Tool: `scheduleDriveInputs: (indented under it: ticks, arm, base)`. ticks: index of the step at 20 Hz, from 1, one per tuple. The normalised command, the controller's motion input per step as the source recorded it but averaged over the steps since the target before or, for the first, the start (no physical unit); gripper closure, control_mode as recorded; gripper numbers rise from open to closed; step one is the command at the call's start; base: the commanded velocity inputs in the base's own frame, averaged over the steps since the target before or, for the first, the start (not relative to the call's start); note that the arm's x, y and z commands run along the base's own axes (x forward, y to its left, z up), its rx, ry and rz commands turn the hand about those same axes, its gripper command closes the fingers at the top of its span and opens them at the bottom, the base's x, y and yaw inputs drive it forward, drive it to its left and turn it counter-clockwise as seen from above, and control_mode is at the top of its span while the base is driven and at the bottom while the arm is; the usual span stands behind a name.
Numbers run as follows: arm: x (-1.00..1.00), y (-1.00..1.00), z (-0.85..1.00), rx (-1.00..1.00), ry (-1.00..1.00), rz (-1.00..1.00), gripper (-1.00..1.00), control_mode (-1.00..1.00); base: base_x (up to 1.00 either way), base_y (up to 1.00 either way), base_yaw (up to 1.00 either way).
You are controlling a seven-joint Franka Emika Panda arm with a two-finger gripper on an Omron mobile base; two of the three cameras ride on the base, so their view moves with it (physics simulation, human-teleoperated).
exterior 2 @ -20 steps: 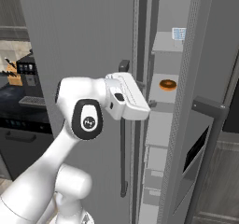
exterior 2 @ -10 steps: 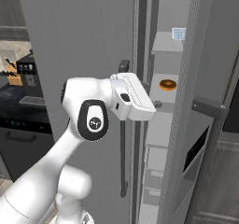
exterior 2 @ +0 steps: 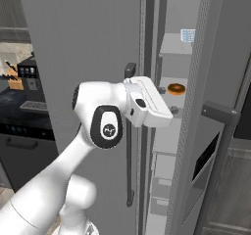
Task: Open the freezer door, pick up the ice cube tray from the freezer, and place it on the dining counter.
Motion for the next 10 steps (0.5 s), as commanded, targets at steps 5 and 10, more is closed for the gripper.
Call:
scheduleDriveInputs:
  ticks: [5, 10]
  arm:
    - [0.0, -0.22, 0.0, 0.0, 0.0, 0.0, -1.0, -1.0]
    - [0.0, -0.2, 0.0, 0.0, 0.0, 0.0, -1.0, -1.0]
  base:
    - [0.0, 0.0, 0.0]
    - [0.0, 0.0, 0.0]
